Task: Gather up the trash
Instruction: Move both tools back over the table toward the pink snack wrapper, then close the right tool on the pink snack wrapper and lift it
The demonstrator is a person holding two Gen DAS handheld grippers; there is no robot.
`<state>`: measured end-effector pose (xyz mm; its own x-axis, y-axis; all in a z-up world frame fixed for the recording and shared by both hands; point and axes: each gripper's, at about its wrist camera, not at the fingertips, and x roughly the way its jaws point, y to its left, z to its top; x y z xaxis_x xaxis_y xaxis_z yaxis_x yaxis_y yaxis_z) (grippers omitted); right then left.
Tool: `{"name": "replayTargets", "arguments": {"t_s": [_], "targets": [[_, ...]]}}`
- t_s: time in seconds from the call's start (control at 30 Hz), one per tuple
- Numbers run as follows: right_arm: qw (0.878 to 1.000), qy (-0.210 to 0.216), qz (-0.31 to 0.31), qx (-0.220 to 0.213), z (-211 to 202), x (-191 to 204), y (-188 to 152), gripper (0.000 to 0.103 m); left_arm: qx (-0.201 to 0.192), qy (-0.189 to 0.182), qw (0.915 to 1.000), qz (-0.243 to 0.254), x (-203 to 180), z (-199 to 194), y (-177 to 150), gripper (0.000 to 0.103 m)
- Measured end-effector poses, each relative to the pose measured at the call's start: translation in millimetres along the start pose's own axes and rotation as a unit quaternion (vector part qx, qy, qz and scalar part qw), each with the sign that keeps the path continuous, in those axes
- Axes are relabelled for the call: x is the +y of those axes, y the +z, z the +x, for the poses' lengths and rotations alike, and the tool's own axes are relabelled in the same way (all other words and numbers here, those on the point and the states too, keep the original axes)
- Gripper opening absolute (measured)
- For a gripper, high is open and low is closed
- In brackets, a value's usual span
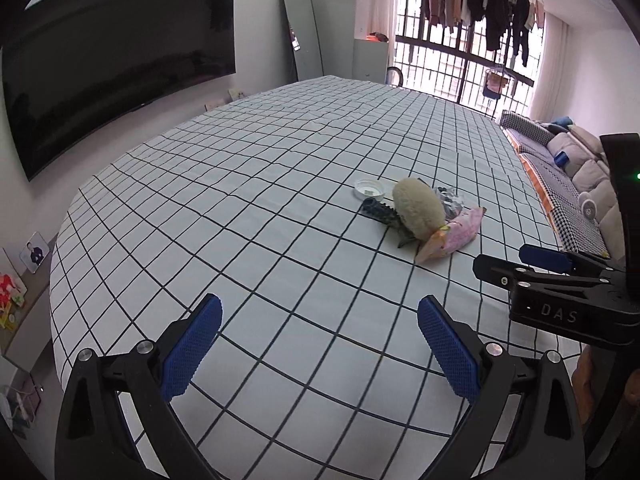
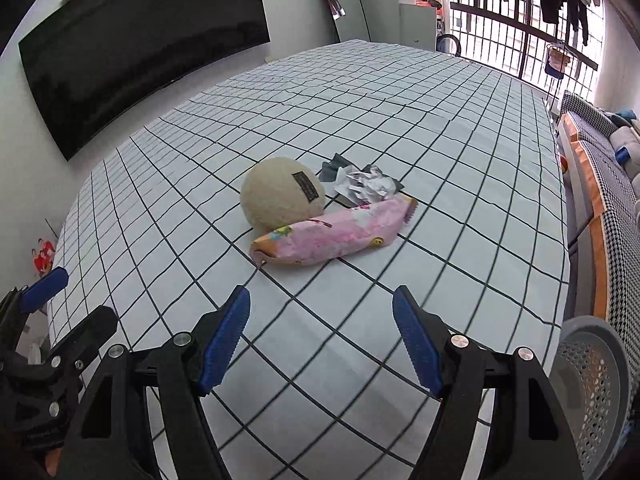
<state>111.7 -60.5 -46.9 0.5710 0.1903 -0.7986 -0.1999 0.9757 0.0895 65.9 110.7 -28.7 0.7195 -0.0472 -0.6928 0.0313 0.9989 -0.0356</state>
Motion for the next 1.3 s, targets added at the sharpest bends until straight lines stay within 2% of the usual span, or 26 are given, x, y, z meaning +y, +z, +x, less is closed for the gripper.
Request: {"name": "replayTargets", "arguments": {"t_s": [0.2, 0.37, 0.53, 0.9, 1.1, 1.3], "targets": [[1.0, 0.0, -0.001, 0.022, 28, 20, 19, 0.071, 0.005, 0.005, 0.9998, -0.016, 17, 6, 0, 0.096], [0.999, -0.021, 0.012, 0.03, 42, 19, 25, 0.071, 0.007, 0.004, 0.9996, -0.025, 23, 10, 1, 0.096], [0.998, -0.04, 0.037, 0.028, 39, -2, 18, 0.071, 0.01, -0.002, 0.9996, -0.026, 22, 13, 0, 0.096], [0.989, -0.101, 0.108, 0.02, 16, -77, -8, 0.071, 0.019, -0.026, 0.9993, -0.017, 0, 17, -2, 0.096], [0.987, -0.1, 0.124, 0.005, 1, -94, -12, 0.071, 0.022, -0.035, 0.9991, -0.007, -12, 19, -1, 0.096], [0.989, -0.082, 0.122, 0.004, 6, -93, 6, 0.071, 0.021, -0.038, 0.999, -0.002, -19, 18, -1, 0.096]]}}
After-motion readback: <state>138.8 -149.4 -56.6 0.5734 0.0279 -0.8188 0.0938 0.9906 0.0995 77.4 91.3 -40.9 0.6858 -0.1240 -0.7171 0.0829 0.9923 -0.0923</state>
